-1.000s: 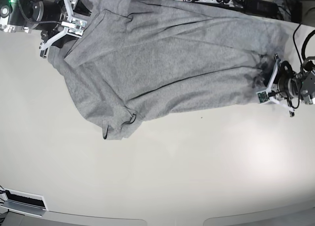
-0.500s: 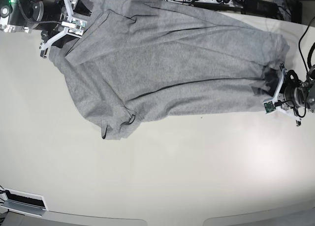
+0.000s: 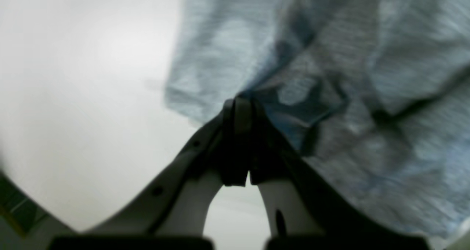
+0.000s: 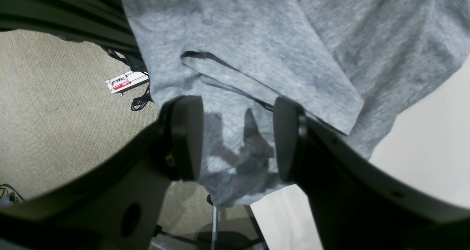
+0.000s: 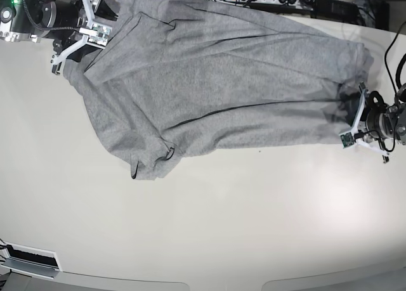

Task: Layout the t-shirt on the table in an organized manner, then fold the t-shirt properly
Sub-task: 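Pull the shirt corner with the left gripper away from the right gripper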

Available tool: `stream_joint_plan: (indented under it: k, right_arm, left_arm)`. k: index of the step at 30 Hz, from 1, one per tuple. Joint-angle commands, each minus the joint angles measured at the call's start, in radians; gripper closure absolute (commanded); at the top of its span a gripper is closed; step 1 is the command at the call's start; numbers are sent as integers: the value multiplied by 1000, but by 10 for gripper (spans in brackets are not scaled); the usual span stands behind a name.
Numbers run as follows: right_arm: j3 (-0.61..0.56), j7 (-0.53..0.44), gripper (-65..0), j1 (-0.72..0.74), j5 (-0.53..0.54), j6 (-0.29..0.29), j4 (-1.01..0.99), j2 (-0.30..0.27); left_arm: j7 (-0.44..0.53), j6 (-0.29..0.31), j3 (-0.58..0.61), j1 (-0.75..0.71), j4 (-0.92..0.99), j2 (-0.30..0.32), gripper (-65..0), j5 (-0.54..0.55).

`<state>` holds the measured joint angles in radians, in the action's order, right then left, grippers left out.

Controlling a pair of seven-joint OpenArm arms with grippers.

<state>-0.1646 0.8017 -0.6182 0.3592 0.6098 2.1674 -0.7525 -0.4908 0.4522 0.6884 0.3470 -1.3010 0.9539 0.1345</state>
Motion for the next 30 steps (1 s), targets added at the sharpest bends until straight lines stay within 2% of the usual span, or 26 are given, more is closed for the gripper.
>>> stream_joint_plan:
  k: [1, 9, 10, 14, 17, 30]
  right_arm:
    - [8, -15, -328, 0, 8, -1, 17, -12]
    - [8, -16, -328, 0, 8, -1, 17, -12]
    - [8, -16, -328, 0, 8, -1, 17, -12]
    - [8, -16, -328, 0, 8, 0, 17, -12]
    - [8, -16, -328, 0, 8, -1, 17, -12]
    - [8, -23, -328, 0, 8, -1, 17, -12]
  left_arm:
    - [3, -12, -9, 22, -8, 27, 0, -16]
    - [-1, -35, -9, 25, -8, 30, 0, -55]
    - [-1, -59, -9, 28, -8, 29, 0, -56]
    - [-1, -222, -9, 39, -8, 29, 0, -74]
    - [-2, -290, -9, 60, -8, 30, 0, -90]
    - [16, -284, -9, 127, -4, 27, 0, -47]
